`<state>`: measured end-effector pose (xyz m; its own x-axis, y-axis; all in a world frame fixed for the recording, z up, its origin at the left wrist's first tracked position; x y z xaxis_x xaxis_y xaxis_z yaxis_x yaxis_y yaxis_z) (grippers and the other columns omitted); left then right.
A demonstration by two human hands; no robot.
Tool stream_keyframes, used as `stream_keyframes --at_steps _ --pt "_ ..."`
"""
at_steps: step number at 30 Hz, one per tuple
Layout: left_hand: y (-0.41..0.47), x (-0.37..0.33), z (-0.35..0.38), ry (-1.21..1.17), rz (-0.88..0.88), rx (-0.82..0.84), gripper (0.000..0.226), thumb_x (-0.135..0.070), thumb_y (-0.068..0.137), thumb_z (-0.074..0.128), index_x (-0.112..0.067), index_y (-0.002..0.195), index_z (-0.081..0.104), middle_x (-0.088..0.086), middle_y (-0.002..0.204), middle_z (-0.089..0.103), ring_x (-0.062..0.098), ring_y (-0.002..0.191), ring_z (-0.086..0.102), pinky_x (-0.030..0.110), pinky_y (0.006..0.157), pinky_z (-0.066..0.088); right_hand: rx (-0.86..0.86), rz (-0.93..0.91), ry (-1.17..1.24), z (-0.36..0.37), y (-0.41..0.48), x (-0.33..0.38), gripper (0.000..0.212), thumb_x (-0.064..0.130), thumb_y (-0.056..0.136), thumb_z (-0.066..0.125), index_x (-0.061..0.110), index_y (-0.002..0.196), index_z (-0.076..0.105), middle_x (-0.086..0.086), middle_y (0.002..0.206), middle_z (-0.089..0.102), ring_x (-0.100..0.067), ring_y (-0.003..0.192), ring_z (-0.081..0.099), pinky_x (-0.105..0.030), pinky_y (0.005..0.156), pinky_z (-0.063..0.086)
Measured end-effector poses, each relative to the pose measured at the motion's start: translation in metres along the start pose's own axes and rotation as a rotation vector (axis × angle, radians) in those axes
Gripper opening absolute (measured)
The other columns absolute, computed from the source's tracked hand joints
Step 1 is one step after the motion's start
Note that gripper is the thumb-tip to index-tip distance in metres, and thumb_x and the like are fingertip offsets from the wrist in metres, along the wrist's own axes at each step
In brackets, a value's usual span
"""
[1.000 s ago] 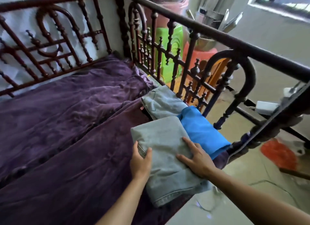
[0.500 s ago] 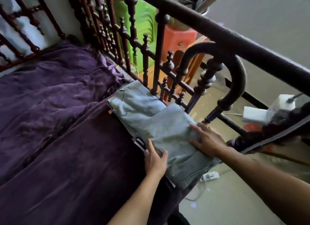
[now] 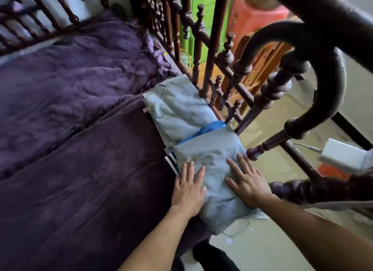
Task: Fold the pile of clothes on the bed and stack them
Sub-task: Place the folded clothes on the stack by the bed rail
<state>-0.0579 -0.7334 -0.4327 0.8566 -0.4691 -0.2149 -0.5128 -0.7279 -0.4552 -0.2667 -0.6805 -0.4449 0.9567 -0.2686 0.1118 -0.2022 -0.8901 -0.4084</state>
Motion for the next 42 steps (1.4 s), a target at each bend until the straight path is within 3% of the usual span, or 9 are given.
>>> stream_keyframes --at_steps 4,7,12,18,24,29,35,39,42 --pt "-0.026 0.009 -0.031 -0.109 -0.078 -0.038 0.059 -0.041 0.096 0.039 -0.027 0.149 0.019 0.010 0.160 0.006 0.025 0.146 0.009 0.042 0.111 0.023 0.102 0.019 -0.058 -0.029 0.005 0.014 0.075 0.076 0.085 0.016 0.041 0.151 0.005 -0.002 0.162 -0.001 -0.023 0.148 0.005 -0.042 0.112 0.027" --pt "-0.069 0.034 -0.039 -0.162 -0.161 -0.055 0.050 -0.040 0.095 0.042 -0.024 0.142 0.034 0.006 0.146 0.033 0.026 0.131 0.035 0.040 0.102 0.034 0.008 -0.053 -0.165 -0.057 0.003 0.044 0.066 0.057 0.091 0.041 0.031 0.149 0.022 -0.008 0.160 0.010 -0.028 0.145 0.016 -0.044 0.109 0.031" --pt "-0.170 0.104 -0.038 -0.267 -0.357 -0.060 0.037 -0.038 0.097 0.043 -0.021 0.130 0.049 0.000 0.124 0.052 0.022 0.114 0.052 0.037 0.093 0.044 -0.047 -0.313 -0.149 -0.086 -0.013 0.155 0.045 0.040 0.095 0.044 0.023 0.136 0.046 -0.006 0.145 0.040 -0.025 0.132 0.038 -0.038 0.101 0.037" --pt "-0.338 0.195 -0.017 -0.321 -0.599 -0.225 0.035 -0.036 0.096 0.044 -0.022 0.127 0.054 0.001 0.124 0.059 0.023 0.113 0.057 0.034 0.088 0.048 -0.073 -0.668 -0.114 -0.071 -0.094 0.327 0.035 0.040 0.096 0.045 0.021 0.123 0.056 -0.002 0.122 0.055 -0.025 0.119 0.050 -0.037 0.090 0.046" --pt "-0.528 0.265 0.027 -0.360 -0.869 -0.349 0.031 -0.039 0.092 0.049 -0.025 0.118 0.058 0.000 0.117 0.066 0.023 0.111 0.059 0.033 0.085 0.049 -0.019 -0.955 -0.140 -0.023 -0.208 0.489 0.034 0.038 0.097 0.045 0.023 0.126 0.055 0.001 0.127 0.054 -0.022 0.119 0.050 -0.036 0.089 0.047" --pt "-0.657 0.309 0.054 -0.452 -1.043 -0.435 0.020 -0.032 0.090 0.052 -0.017 0.101 0.060 0.005 0.105 0.068 0.027 0.103 0.062 0.034 0.081 0.047 -0.010 -1.139 -0.136 0.007 -0.294 0.601 0.035 0.038 0.096 0.046 0.026 0.128 0.054 0.002 0.129 0.054 -0.022 0.116 0.054 -0.033 0.086 0.046" --pt "-0.745 0.357 0.072 -0.431 -1.127 -0.493 0.017 -0.032 0.093 0.046 -0.018 0.093 0.054 0.005 0.102 0.065 0.025 0.099 0.060 0.031 0.079 0.045 0.003 -1.285 -0.176 0.033 -0.339 0.707 0.042 0.042 0.096 0.046 0.027 0.135 0.049 0.002 0.137 0.051 -0.020 0.121 0.053 -0.033 0.093 0.047" --pt "-0.771 0.410 0.081 -0.506 -1.132 -0.504 0.024 -0.026 0.096 0.044 -0.010 0.109 0.058 0.008 0.116 0.062 0.025 0.111 0.056 0.034 0.094 0.044 0.018 -1.299 -0.193 0.054 -0.335 0.771 0.040 0.043 0.094 0.049 0.031 0.132 0.052 0.005 0.134 0.052 -0.018 0.117 0.055 -0.031 0.091 0.047" --pt "-0.784 0.459 0.082 -0.503 -1.137 -0.519 0.024 -0.025 0.096 0.044 -0.009 0.108 0.058 0.009 0.114 0.063 0.025 0.109 0.057 0.032 0.092 0.042 0.054 -1.279 -0.171 0.074 -0.321 0.821 0.037 0.039 0.092 0.051 0.030 0.127 0.055 0.005 0.130 0.054 -0.019 0.114 0.057 -0.030 0.088 0.045"
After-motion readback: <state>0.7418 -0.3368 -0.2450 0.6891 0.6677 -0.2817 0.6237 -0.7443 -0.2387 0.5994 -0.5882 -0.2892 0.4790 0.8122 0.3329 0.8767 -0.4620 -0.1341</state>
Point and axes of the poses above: each hand's wrist, its own y-axis towards the middle knuckle, its own z-axis out of the palm, x = y × z, the point moved 3 cm from there along y, towards the middle knuckle
